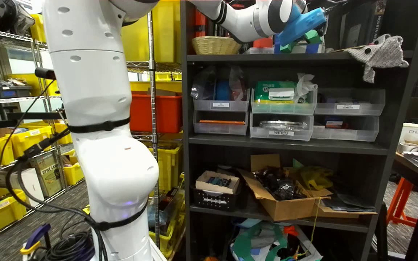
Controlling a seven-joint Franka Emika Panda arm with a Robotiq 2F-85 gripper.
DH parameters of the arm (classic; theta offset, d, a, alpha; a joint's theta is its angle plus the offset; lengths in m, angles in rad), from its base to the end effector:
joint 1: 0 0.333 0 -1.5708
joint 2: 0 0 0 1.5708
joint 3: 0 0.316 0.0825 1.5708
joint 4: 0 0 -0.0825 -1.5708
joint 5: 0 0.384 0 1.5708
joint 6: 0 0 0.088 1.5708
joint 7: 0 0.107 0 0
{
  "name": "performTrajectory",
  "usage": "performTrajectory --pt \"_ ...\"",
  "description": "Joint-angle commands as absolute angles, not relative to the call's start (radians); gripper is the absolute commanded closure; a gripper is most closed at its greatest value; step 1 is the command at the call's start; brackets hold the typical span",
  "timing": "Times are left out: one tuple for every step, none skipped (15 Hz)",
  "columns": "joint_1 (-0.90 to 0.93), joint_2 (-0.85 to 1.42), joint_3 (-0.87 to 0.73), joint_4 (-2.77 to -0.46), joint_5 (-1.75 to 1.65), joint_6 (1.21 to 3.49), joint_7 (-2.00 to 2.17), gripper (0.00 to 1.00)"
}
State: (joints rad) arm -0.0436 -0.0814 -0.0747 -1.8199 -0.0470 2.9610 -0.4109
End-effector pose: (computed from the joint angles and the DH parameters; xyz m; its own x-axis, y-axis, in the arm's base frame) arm 0.5757 -0.0674 0.7179 0.3590 0.3967 0.8448 0.0366 -0.9104 0.4120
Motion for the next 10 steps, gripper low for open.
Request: performTrajectory --pt "-0.030 -0.062 -0.080 -1.776 -0.003 2.903 -0.477 0.77" --pt "-0.032 -0.063 -0.080 -1.774 0.000 2.889 -0.485 0.53" --pt "-0.034 -0.059 -0.080 -1.765 0.002 2.878 -0.489 0.31" --pt "-0.035 -0.060 -0.079 -1.765 0.002 2.864 -0.494 0.29" --pt "-0.035 -0.060 -0.079 -1.763 0.003 2.852 -0.499 0.28" --pt "-0.036 -0.055 -0.079 -1.756 0.002 2.843 -0.504 0.24" --pt "-0.036 -0.055 -0.078 -1.755 -0.001 2.834 -0.505 0.18" --pt "-0.036 -0.053 -0.078 -1.751 -0.001 2.825 -0.507 0.12" --pt "-0.036 -0.050 -0.078 -1.746 -0.002 2.818 -0.509 0.05" --pt "-0.037 -0.050 -0.077 -1.745 -0.006 2.812 -0.509 0.02"
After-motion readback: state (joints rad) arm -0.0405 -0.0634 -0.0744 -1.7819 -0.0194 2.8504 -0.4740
